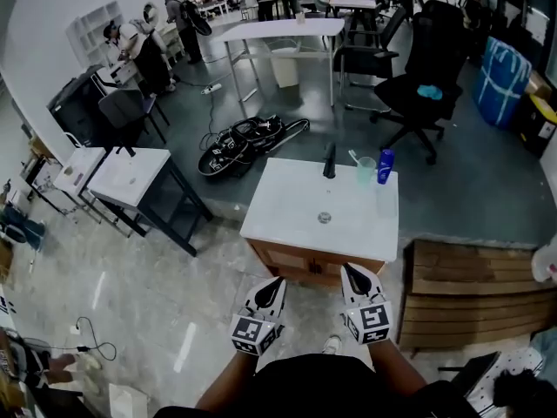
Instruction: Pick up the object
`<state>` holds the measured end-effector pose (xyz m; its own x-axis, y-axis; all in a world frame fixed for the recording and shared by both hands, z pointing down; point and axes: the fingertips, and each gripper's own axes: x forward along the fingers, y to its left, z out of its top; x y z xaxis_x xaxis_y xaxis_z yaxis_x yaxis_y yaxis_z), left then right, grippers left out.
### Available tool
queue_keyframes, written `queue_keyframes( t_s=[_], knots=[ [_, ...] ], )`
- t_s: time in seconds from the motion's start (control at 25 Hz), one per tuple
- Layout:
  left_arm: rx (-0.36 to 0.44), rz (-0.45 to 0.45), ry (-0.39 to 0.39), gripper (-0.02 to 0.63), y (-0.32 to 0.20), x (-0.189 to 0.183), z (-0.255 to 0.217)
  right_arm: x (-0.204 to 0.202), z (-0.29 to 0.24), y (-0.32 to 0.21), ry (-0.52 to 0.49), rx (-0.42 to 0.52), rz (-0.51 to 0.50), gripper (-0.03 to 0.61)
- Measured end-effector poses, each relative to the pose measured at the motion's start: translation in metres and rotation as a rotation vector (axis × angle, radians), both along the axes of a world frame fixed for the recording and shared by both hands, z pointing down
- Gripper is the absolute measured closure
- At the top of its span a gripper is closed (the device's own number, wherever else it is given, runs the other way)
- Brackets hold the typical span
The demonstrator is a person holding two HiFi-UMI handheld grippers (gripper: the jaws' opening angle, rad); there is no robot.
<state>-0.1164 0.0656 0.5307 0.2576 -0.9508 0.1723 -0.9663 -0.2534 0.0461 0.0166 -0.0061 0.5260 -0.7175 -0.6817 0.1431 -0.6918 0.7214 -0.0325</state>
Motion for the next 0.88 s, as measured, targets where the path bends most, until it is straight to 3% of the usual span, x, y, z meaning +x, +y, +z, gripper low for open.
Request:
queue_keyframes(
  t_s=[0.48, 0.88],
  knots=[
    [-0.023, 0.009, 0.052, 0.594, -0.06, 0.032, 0.016, 0.024, 0.012, -0.059, -0.001, -0.038, -0.016, 0.56],
    [-0.032, 0.064, 0.046, 0.593, -0.12, 0.014, 0.024, 0.012, 0.029, -0.099, 0.026, -0.08, 0.035, 0.56]
  ],
)
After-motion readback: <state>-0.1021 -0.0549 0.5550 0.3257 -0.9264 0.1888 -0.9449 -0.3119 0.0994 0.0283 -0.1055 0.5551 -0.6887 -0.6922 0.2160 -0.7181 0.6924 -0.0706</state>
